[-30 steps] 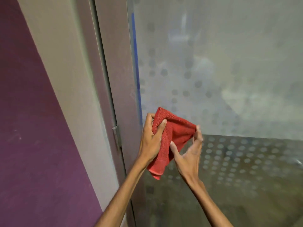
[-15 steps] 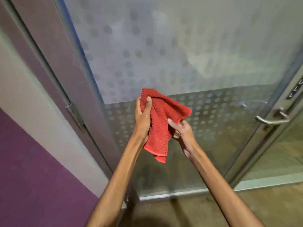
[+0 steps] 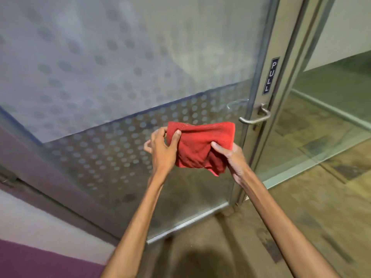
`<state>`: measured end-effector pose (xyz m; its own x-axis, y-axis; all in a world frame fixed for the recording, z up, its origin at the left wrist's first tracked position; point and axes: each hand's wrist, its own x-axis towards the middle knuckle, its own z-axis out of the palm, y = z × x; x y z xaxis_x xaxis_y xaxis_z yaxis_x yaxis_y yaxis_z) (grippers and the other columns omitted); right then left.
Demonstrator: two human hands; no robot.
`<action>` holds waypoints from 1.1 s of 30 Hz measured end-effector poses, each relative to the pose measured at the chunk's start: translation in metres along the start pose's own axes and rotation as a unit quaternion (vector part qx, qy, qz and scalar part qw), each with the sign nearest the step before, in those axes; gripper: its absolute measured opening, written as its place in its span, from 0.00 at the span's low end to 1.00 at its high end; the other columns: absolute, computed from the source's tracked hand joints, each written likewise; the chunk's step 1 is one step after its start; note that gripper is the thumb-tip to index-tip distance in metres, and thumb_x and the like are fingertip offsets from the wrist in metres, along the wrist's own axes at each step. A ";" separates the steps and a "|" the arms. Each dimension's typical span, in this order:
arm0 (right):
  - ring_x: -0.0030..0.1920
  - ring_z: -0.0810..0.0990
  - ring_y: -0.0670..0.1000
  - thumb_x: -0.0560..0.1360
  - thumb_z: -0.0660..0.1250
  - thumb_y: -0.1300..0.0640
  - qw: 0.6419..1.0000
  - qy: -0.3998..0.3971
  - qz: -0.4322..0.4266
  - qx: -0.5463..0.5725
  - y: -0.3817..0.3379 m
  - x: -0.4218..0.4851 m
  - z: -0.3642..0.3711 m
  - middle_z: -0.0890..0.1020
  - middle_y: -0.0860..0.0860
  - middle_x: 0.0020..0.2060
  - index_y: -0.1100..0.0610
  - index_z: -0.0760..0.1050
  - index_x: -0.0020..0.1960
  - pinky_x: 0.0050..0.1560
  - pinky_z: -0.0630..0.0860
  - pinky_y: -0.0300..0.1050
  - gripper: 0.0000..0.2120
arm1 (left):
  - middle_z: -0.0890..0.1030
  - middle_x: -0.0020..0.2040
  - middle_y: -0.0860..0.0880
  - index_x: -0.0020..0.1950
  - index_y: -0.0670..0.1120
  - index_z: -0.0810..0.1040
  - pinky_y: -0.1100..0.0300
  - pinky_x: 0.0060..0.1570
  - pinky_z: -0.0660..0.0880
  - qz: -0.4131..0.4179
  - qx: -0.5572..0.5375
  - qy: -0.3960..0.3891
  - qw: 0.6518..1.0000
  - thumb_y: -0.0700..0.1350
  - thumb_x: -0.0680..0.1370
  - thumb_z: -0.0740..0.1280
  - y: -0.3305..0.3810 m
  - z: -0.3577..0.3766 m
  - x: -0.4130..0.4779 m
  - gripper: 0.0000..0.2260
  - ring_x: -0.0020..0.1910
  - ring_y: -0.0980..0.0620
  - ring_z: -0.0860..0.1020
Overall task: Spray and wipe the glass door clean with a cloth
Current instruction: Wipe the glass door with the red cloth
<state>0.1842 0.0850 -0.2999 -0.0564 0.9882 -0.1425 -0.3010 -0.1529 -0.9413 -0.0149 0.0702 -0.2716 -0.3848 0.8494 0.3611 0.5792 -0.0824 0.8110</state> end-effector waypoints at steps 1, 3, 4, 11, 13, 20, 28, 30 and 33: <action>0.48 0.84 0.49 0.70 0.77 0.58 1.000 0.010 -0.001 -0.014 -0.003 0.000 -0.015 0.87 0.53 0.49 0.57 0.82 0.54 0.53 0.78 0.46 0.13 | 0.79 0.49 0.53 0.49 0.52 0.75 0.49 0.68 0.60 0.016 -0.005 -0.004 1.000 0.55 0.79 0.66 0.007 0.010 -0.003 0.08 0.57 0.52 0.75; 0.47 0.84 0.47 0.70 0.78 0.56 0.999 0.029 -0.003 -0.033 -0.012 0.000 -0.043 0.87 0.51 0.48 0.57 0.82 0.53 0.49 0.79 0.43 0.14 | 0.80 0.42 0.54 0.49 0.49 0.75 0.55 0.57 0.72 0.035 -0.074 -0.026 0.996 0.54 0.80 0.65 0.028 0.028 -0.009 0.09 0.49 0.55 0.78; 0.46 0.84 0.47 0.70 0.78 0.56 0.999 0.037 -0.004 -0.035 -0.016 0.000 -0.056 0.87 0.50 0.47 0.56 0.82 0.52 0.47 0.79 0.42 0.13 | 0.78 0.39 0.56 0.49 0.48 0.75 0.60 0.48 0.73 0.032 -0.111 -0.041 0.992 0.52 0.81 0.65 0.038 0.038 -0.011 0.08 0.43 0.59 0.77; 0.44 0.84 0.48 0.71 0.77 0.59 0.994 0.103 -0.024 0.009 -0.049 -0.001 -0.143 0.86 0.54 0.48 0.58 0.81 0.57 0.43 0.82 0.42 0.15 | 0.75 0.38 0.57 0.50 0.46 0.75 0.67 0.41 0.70 -0.027 -0.176 -0.109 0.978 0.51 0.83 0.60 0.079 0.135 -0.030 0.11 0.36 0.65 0.72; 0.44 0.84 0.49 0.71 0.77 0.59 0.989 0.142 -0.019 0.024 -0.055 0.000 -0.174 0.86 0.55 0.48 0.59 0.80 0.57 0.44 0.83 0.44 0.15 | 0.79 0.43 0.53 0.56 0.47 0.74 0.65 0.41 0.73 -0.098 -0.188 -0.182 0.960 0.52 0.82 0.62 0.085 0.164 -0.037 0.09 0.37 0.65 0.75; 0.46 0.85 0.53 0.73 0.74 0.62 0.976 0.167 0.022 0.139 -0.056 -0.014 -0.290 0.83 0.62 0.55 0.66 0.74 0.66 0.50 0.84 0.49 0.24 | 0.82 0.58 0.40 0.75 0.50 0.55 0.54 0.57 0.78 -0.219 -0.263 -0.403 0.849 0.32 0.69 0.76 0.107 0.249 -0.070 0.43 0.51 0.50 0.83; 0.58 0.83 0.56 0.57 0.79 0.73 0.980 0.195 0.006 0.034 -0.062 -0.058 -0.392 0.82 0.59 0.60 0.57 0.66 0.74 0.55 0.81 0.53 0.49 | 0.79 0.52 0.41 0.71 0.52 0.61 0.62 0.43 0.80 -0.101 -0.249 -0.456 0.849 0.20 0.65 0.71 0.155 0.336 -0.103 0.44 0.43 0.51 0.80; 0.57 0.83 0.54 0.60 0.76 0.78 0.972 0.233 -0.002 0.026 -0.063 -0.069 -0.407 0.81 0.59 0.61 0.54 0.58 0.78 0.56 0.80 0.54 0.53 | 0.77 0.52 0.40 0.69 0.53 0.63 0.65 0.41 0.79 -0.093 -0.242 -0.456 0.851 0.20 0.64 0.72 0.166 0.354 -0.110 0.43 0.43 0.50 0.78; 0.54 0.84 0.53 0.64 0.74 0.80 0.963 0.268 -0.023 0.007 -0.062 -0.085 -0.425 0.82 0.59 0.58 0.45 0.54 0.79 0.47 0.83 0.49 0.55 | 0.75 0.49 0.42 0.69 0.53 0.64 0.66 0.37 0.77 -0.065 -0.235 -0.467 0.850 0.27 0.59 0.73 0.183 0.379 -0.120 0.44 0.40 0.52 0.75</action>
<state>0.6123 0.0150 -0.3598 0.4560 0.8567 -0.2409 -0.3041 -0.1044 -0.9469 0.4100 0.1505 -0.3412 0.4407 0.8930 -0.0911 0.1404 0.0317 0.9896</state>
